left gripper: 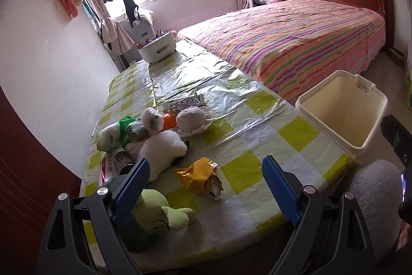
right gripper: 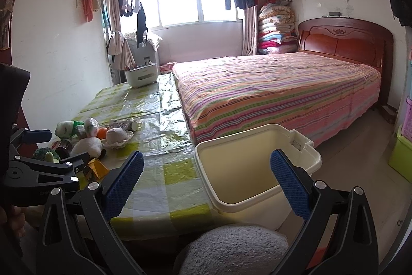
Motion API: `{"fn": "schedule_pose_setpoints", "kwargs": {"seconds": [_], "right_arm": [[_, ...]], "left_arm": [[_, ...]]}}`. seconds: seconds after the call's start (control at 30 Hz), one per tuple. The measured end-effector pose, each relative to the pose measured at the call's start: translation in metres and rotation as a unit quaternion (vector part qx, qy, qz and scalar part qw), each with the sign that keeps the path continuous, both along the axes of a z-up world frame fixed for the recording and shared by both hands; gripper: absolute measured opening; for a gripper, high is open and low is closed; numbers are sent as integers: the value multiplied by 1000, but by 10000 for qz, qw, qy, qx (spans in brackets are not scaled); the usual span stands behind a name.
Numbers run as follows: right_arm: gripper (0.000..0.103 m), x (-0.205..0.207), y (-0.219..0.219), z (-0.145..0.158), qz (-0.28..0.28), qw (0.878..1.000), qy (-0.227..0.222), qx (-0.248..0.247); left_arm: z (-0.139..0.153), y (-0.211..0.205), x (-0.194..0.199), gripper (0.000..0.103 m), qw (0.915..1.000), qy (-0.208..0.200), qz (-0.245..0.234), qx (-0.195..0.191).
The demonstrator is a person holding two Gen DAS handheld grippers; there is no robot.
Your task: Collect trash
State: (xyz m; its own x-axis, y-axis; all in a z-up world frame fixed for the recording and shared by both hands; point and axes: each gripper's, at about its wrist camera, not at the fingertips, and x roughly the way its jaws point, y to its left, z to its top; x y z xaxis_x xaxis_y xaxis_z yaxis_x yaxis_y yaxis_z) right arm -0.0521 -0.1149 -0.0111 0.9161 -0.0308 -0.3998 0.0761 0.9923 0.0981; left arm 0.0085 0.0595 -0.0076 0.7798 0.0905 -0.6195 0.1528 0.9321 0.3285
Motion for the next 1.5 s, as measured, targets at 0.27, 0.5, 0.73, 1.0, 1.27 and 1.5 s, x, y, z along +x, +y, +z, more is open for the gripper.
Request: {"fn": "schedule_pose_setpoints", "kwargs": {"seconds": [0.27,0.5,0.73,1.0,1.27,1.5], "right_arm": [[97,0,0,1,66,10000,12,-12],[97,1,3,3,148,9999,36,-32],[97,2,9,4,258,9996,42,-64],[97,6,13,5,397,9992,42,-98],[97,7,16,4,496,9987,73,-65],[97,10,13,2,474,9988,151,7]], "left_arm": [[1,5,0,86,10000,-25,49,-21],[5,10,-3,86,9999,-79,105,-28],[6,15,-4,86,9998,-76,173,-29],[8,24,-4,86,9995,-100,284,-51],[8,31,-4,86,9992,-89,385,-96],[15,47,3,86,9973,208,339,-617]]}}
